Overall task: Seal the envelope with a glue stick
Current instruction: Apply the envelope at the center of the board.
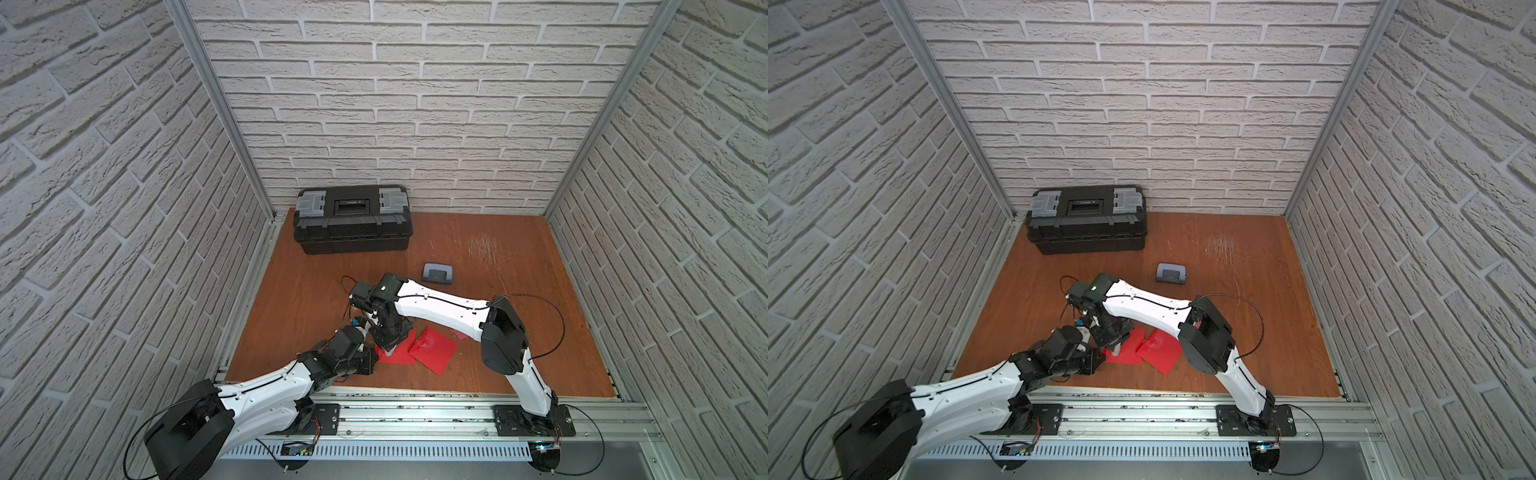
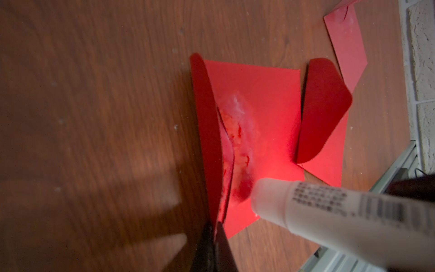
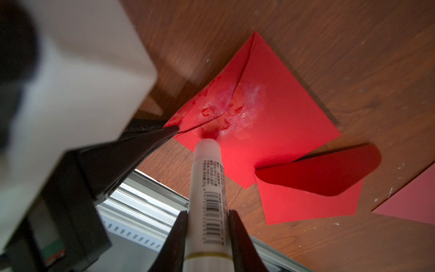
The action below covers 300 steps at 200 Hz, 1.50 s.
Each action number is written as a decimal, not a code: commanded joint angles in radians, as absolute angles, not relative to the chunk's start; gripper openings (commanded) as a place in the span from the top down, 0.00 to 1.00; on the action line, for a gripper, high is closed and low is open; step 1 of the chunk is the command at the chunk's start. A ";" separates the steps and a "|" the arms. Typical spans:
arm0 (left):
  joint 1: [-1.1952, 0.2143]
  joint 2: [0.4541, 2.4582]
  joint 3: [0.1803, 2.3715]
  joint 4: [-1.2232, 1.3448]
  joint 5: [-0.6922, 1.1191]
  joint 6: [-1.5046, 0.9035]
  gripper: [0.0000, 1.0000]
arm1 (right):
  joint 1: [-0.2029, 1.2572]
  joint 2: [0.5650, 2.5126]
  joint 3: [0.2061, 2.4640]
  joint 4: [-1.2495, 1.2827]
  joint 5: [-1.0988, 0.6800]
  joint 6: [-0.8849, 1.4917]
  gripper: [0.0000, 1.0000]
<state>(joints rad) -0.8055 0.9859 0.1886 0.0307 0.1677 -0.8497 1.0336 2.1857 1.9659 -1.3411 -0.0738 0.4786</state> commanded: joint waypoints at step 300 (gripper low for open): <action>-0.792 1.077 0.158 0.042 0.219 -0.836 0.95 | 1.040 2.209 1.926 -1.226 -0.214 0.452 0.97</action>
<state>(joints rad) -0.7948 1.0569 0.1883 0.1196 0.2279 -0.8490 1.0397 2.2463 1.9919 -1.4006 0.0204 0.4454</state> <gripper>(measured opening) 0.050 0.265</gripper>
